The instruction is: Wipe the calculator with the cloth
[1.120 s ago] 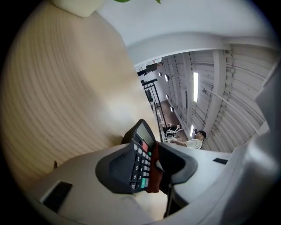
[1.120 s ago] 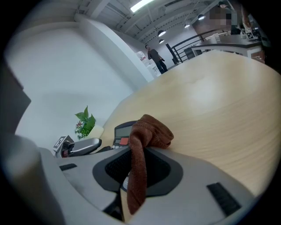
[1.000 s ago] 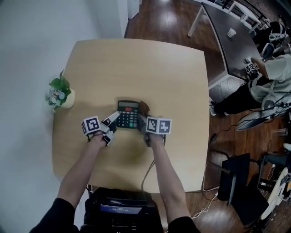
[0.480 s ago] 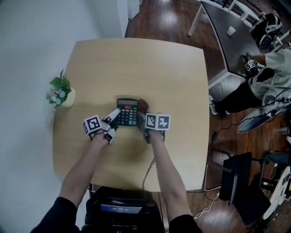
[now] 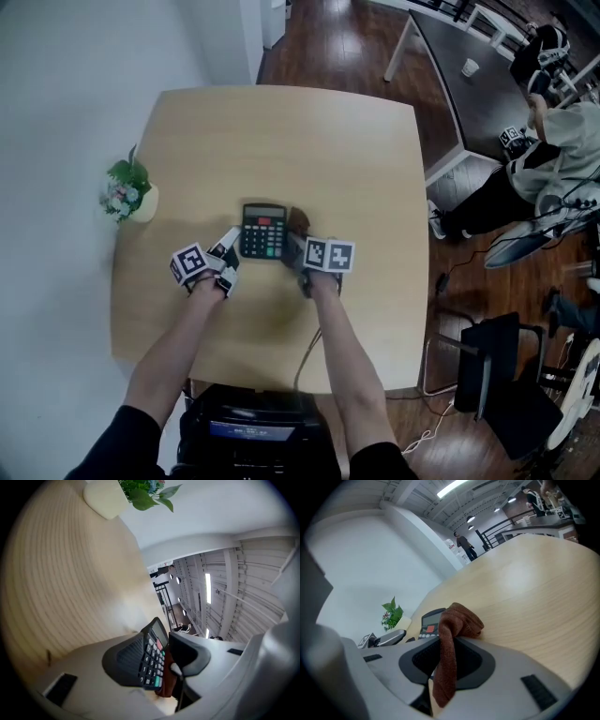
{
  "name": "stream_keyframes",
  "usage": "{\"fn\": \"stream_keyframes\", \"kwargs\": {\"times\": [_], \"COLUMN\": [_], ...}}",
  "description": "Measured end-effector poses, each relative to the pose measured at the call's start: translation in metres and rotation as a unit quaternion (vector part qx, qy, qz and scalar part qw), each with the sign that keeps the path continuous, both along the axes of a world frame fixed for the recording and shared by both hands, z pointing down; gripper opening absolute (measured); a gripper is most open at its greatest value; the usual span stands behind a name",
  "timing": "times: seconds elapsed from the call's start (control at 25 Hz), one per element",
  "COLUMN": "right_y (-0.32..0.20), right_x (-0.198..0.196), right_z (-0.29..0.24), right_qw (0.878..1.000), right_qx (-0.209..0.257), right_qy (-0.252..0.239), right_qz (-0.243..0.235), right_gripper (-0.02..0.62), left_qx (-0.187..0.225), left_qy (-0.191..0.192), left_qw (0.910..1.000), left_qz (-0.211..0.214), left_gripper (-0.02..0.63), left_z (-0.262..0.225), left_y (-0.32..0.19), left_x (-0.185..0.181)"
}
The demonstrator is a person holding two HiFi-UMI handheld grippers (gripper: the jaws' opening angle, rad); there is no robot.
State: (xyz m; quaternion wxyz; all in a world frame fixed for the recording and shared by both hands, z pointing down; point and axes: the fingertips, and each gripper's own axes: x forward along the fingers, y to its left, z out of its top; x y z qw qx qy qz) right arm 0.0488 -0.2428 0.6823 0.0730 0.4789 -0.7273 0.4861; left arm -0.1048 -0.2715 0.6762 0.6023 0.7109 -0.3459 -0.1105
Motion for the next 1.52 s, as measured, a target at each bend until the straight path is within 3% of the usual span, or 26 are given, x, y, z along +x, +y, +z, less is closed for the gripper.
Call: {"fn": "stream_keyframes", "kwargs": {"times": [0.2, 0.32, 0.4, 0.52, 0.6, 0.72, 0.92, 1.08, 1.28, 1.52], "right_y": [0.012, 0.015, 0.022, 0.054, 0.08, 0.129, 0.23, 0.3, 0.371, 0.412], "right_x": [-0.006, -0.002, 0.007, 0.021, 0.03, 0.042, 0.029, -0.009, -0.046, -0.072], "right_z": [0.002, -0.001, -0.009, -0.034, -0.059, -0.1, -0.152, -0.214, -0.268, -0.315], "right_qw": [1.0, 1.0, 1.0, 0.996, 0.987, 0.964, 0.932, 0.919, 0.918, 0.912], "right_qx": [-0.001, 0.005, 0.015, 0.036, 0.059, 0.108, 0.152, 0.213, 0.247, 0.284], "right_qy": [-0.003, -0.003, -0.008, -0.052, -0.107, -0.182, -0.243, -0.254, -0.237, -0.237], "right_qz": [0.002, 0.006, 0.018, 0.059, 0.104, 0.161, 0.221, 0.214, 0.2, 0.181], "right_gripper": [0.083, 0.083, 0.082, 0.082, 0.081, 0.081, 0.081, 0.081, 0.081, 0.081], "left_qx": [-0.013, -0.006, 0.009, 0.039, 0.062, 0.111, 0.172, 0.185, 0.179, 0.202], "left_qy": [0.023, 0.014, 0.0, 0.017, 0.034, 0.092, 0.158, 0.17, 0.199, 0.217], "left_qw": [0.9996, 0.9998, 1.0, 0.9986, 0.9967, 0.9888, 0.97, 0.9607, 0.9518, 0.9437], "left_qz": [-0.007, -0.014, 0.001, 0.032, 0.039, 0.04, 0.067, 0.118, 0.15, 0.146], "left_gripper": [0.17, 0.17, 0.17, 0.167, 0.137, 0.119, 0.087, 0.061, 0.055, 0.055], "left_z": [0.004, 0.002, -0.005, -0.035, -0.062, -0.114, -0.184, -0.216, -0.245, -0.279], "left_y": [0.005, 0.003, 0.007, 0.033, 0.054, 0.091, 0.179, 0.253, 0.332, 0.378], "left_x": [0.004, -0.002, -0.007, -0.013, -0.025, -0.043, -0.079, -0.099, -0.116, -0.133]}}
